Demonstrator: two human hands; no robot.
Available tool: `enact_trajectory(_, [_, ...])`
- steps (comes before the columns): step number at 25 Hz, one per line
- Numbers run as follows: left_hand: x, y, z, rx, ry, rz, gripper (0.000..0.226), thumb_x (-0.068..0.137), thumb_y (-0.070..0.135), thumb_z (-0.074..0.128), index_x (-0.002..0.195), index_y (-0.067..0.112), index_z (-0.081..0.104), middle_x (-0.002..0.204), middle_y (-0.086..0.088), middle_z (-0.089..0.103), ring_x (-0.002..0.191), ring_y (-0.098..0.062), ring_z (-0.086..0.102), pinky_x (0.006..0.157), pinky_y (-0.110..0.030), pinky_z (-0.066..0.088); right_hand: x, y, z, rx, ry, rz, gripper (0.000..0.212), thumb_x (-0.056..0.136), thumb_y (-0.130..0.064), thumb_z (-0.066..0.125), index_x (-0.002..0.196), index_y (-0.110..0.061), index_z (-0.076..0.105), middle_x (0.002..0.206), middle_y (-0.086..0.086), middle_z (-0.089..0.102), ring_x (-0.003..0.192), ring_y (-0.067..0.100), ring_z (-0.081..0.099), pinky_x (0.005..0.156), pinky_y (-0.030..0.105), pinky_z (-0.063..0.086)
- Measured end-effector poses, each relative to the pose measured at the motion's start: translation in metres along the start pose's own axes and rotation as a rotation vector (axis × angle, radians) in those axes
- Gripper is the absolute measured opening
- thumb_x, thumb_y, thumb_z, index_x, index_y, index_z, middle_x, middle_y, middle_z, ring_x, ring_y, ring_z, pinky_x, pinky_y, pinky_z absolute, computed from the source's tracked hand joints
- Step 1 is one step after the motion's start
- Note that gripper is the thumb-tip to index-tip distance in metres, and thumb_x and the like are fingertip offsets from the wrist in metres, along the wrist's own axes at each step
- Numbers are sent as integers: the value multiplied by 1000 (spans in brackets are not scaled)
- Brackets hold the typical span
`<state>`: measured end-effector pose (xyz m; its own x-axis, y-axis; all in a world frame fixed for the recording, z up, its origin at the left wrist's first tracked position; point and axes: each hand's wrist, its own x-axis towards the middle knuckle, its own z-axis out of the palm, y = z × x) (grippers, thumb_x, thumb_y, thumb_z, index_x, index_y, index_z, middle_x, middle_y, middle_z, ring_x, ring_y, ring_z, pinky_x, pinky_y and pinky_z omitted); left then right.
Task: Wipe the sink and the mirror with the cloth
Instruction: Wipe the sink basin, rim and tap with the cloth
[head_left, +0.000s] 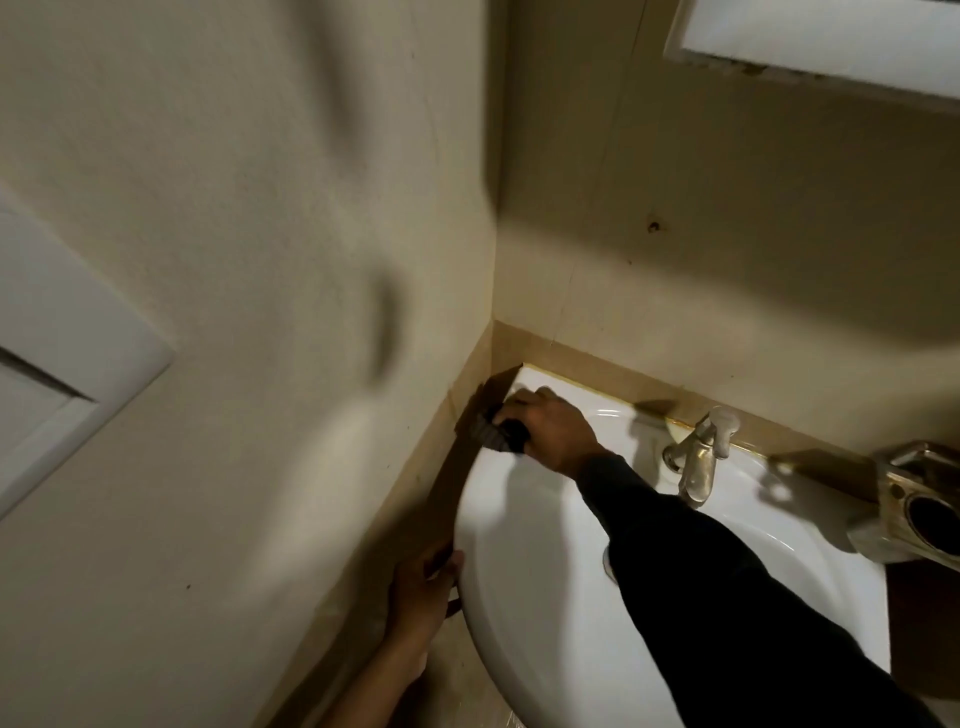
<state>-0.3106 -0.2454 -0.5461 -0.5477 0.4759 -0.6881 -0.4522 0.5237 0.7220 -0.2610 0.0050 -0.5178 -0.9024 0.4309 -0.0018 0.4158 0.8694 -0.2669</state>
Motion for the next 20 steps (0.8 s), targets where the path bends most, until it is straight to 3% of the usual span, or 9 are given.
enact_trajectory(2, [-3,4,-1,-22,-15,-31,23,95,20,54,116,20,64,106,0,69,97,-18,66,64,-27,56,10,-19,5,-27,53,86,29,91,-22,62,120,-23,66,126,2,60,103,27,50,80,31,40])
enact_trajectory(7, [3,4,-13,-219,35,-203,45,98,47,34,115,18,64,104,-8,72,96,-29,68,76,-43,57,-54,-78,34,100,36,-217,35,79,-11,71,112,-21,69,119,4,64,101,29,55,81,36,48])
enact_trajectory(11, [7,5,-19,-247,-1,-269,62,91,66,29,120,23,63,115,-9,69,101,-29,66,81,-43,54,-141,-113,53,266,-116,-290,35,81,-10,57,110,-29,63,126,-4,56,107,24,53,83,35,48])
enact_trajectory(15, [-4,21,-11,-67,-52,-214,52,93,55,38,120,18,64,116,-8,67,93,-22,65,71,-34,51,-128,-101,39,211,-119,-300,39,83,-20,42,115,-25,64,127,-1,59,109,24,54,86,34,48])
enact_trajectory(18, [-7,29,-7,-1,28,-173,54,96,50,39,133,14,52,130,-15,58,107,-28,57,89,-39,47,-86,-94,34,119,-31,-185,34,82,-10,64,115,-19,68,123,5,62,106,30,55,87,40,51])
enact_trajectory(20, [-9,35,-7,20,-11,-184,54,98,48,33,135,12,50,132,-15,56,114,-31,55,94,-40,45,-88,-104,39,108,-36,-201,31,82,-13,69,112,-18,69,119,6,64,103,29,57,87,37,50])
